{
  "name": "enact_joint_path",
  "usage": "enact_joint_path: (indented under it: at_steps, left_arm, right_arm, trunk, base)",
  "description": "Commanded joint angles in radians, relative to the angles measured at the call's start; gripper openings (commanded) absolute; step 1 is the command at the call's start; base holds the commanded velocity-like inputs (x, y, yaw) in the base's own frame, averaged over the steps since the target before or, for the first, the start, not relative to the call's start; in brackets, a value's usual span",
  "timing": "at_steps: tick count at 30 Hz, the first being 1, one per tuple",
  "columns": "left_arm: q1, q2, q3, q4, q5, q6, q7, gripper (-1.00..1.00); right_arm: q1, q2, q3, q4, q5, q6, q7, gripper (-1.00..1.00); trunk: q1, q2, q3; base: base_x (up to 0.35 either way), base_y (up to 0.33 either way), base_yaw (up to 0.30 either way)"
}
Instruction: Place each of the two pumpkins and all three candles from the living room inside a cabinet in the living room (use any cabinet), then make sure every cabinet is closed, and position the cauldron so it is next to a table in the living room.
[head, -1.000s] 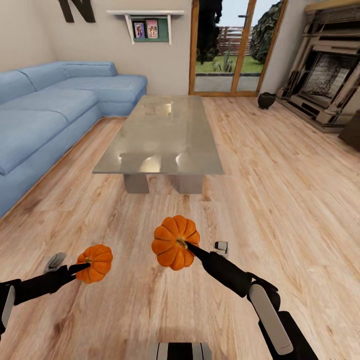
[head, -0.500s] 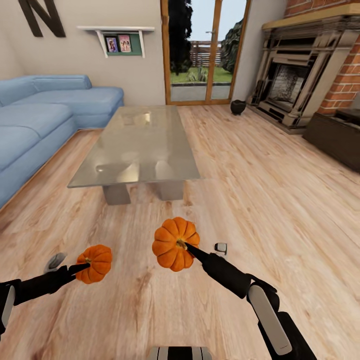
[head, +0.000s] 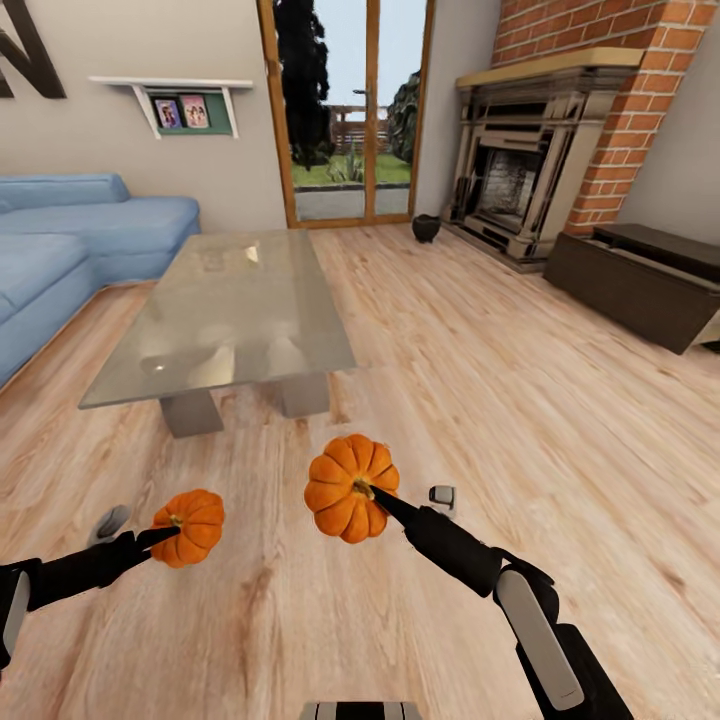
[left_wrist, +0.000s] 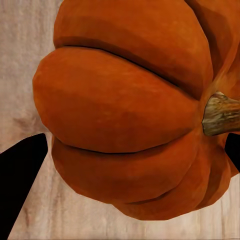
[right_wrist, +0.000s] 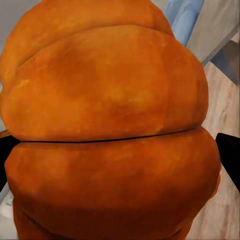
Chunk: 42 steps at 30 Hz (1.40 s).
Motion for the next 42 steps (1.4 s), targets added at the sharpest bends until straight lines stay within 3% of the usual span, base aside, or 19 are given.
enact_joint_path:
  at_steps: [1,24,42]
  left_arm:
    - [0.0,0.0,0.0,0.0,0.005,0.003,0.001,-1.0]
    - [0.0,-0.001,0.0,0.0,0.005,0.003,0.001,-1.0]
    - [0.0,-0.004,-0.006,0.0,0.003,0.003,0.002,-1.0]
  right_arm:
    - [0.0,0.0,0.0,0.0,-0.006,0.003,0.002,-1.0]
    - [0.0,0.002,0.0,0.03,-0.005,-0.014,0.001,-1.0]
    - [0.0,0.001,-0.001,0.034,-0.007,-0.033,0.001,-1.0]
  trunk:
    - [0.0,0.0,0.005]
    - [-0.011,0.006,0.105]
    - [-0.011,0.006,0.114]
  base:
    - [0.0,0.0,-0.277]
    - [0.0,0.0,-0.277]
    - [0.0,0.0,-0.277]
